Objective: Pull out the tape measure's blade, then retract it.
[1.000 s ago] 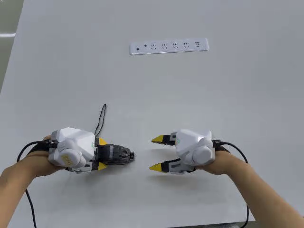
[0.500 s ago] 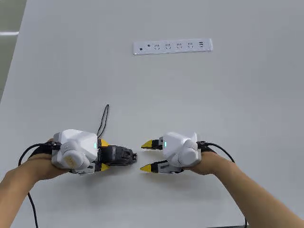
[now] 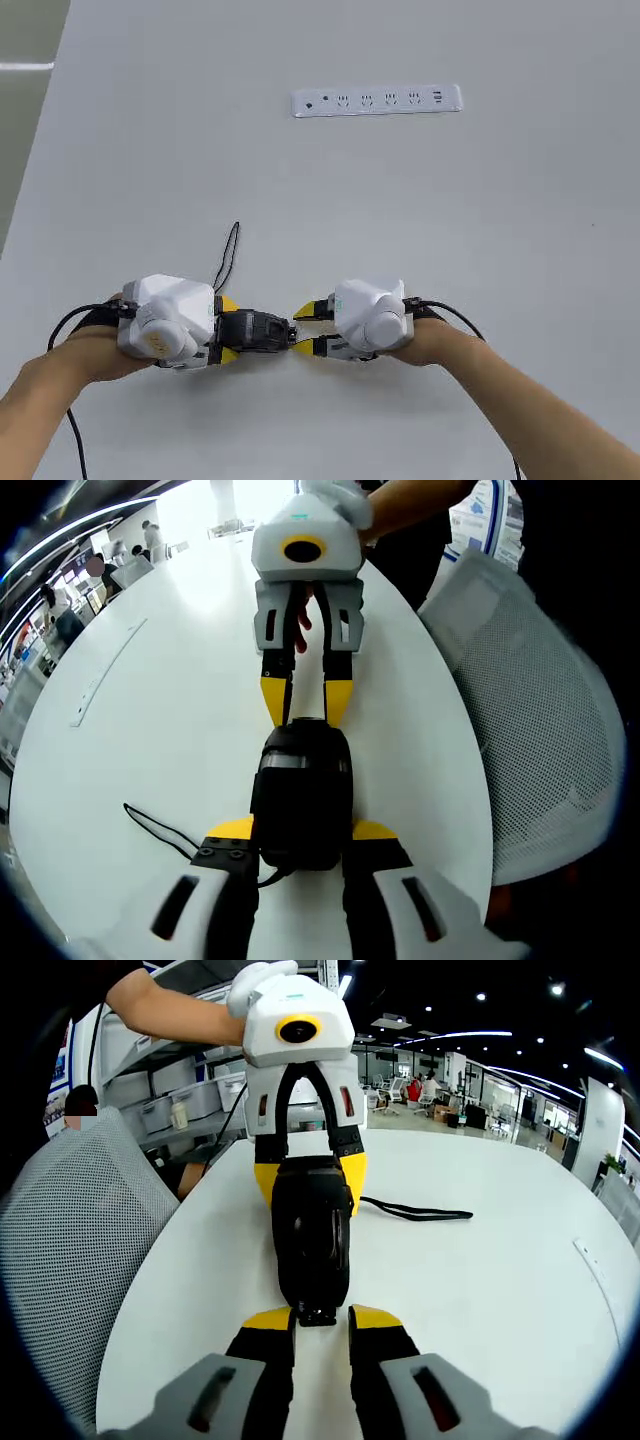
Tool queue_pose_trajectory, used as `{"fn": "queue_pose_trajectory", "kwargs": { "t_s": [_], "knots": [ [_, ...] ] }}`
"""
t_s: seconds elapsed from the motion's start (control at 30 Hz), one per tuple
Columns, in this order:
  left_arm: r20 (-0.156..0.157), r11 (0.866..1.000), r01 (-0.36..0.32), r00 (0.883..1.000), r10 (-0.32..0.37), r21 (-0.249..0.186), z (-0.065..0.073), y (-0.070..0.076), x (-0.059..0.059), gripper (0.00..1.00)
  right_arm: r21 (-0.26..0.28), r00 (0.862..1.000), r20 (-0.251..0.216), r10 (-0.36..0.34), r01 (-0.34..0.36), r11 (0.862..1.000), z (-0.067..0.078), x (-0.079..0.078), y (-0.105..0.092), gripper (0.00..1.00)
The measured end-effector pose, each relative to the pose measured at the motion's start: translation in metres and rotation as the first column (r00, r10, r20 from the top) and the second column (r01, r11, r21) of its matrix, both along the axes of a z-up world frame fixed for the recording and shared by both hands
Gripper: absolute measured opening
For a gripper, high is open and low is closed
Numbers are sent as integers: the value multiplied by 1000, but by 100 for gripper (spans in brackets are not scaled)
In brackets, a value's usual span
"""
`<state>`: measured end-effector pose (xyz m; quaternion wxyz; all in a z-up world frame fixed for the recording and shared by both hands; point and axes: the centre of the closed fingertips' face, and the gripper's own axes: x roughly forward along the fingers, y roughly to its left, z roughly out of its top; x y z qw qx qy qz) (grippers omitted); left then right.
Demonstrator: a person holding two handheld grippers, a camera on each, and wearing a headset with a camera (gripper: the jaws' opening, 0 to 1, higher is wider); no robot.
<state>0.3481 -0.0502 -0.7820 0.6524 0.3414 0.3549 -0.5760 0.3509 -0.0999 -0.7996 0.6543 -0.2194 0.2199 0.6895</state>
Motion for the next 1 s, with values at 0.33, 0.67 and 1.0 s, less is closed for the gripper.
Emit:
{"fn": "queue_pose_trajectory", "kwargs": {
  "t_s": [0.33,0.67,1.0],
  "knots": [
    [0,1000,-3,1000,3,-11,0,-1,0,28,-21,1000,6,22,-22,1000,-9,-2,1,15],
    [-4,1000,-6,1000,6,-21,0,-1,0,28,-12,1000,-11,6,-6,1000,-8,-2,2,12],
    [-7,1000,-13,1000,13,-22,-1,1,1,28,-17,999,-3,33,-33,999,-5,-2,2,11]
  ]
}}
